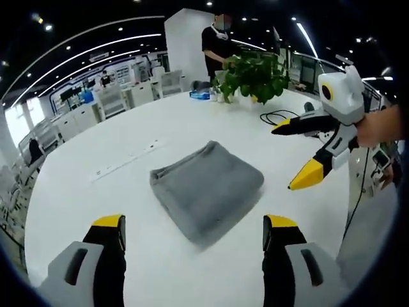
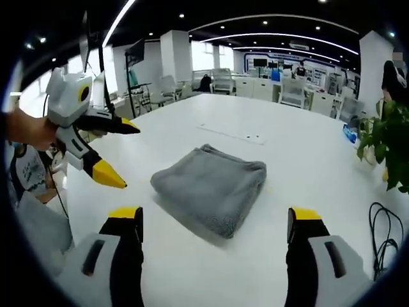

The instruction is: Fold the towel on the table until its edges align and the towel forms a compact rectangular stack.

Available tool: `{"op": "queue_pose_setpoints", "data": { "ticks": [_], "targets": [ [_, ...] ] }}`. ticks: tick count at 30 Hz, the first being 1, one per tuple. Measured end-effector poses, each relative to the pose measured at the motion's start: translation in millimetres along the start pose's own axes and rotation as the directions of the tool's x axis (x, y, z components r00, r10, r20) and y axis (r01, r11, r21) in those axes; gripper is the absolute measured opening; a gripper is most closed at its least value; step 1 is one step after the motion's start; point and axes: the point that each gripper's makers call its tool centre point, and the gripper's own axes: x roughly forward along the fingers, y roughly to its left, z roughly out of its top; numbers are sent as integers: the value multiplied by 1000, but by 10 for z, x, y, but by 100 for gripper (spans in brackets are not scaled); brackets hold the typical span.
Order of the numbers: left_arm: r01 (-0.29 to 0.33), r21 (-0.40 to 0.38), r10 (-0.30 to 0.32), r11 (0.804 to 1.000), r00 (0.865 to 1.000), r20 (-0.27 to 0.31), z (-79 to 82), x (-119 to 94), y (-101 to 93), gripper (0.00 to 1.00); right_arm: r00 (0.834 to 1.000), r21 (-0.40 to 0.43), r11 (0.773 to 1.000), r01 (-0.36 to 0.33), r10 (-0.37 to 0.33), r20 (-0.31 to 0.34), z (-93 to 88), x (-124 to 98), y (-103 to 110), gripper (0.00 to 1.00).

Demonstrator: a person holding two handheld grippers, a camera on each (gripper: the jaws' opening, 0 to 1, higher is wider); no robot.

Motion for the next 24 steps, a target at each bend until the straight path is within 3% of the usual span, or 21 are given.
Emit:
{"op": "queue_pose_setpoints", "data": {
  "ticks": [7, 13, 24],
  "targets": [
    [4, 50, -4, 999, 1000, 13, -13, -133, -81, 91, 1000, 2, 1000, 9, -10, 22, -27, -154, 34, 99],
    [-25, -3, 25, 1000, 999, 38, -15, -296, -121, 91, 1000, 13, 1000, -7, 7, 30, -103, -297, 90, 99],
    [-88, -44, 91, 995, 994, 67, -130, -568, -361, 91, 997, -74, 996, -52, 56, 51, -239, -648, 359, 99]
  ]
}}
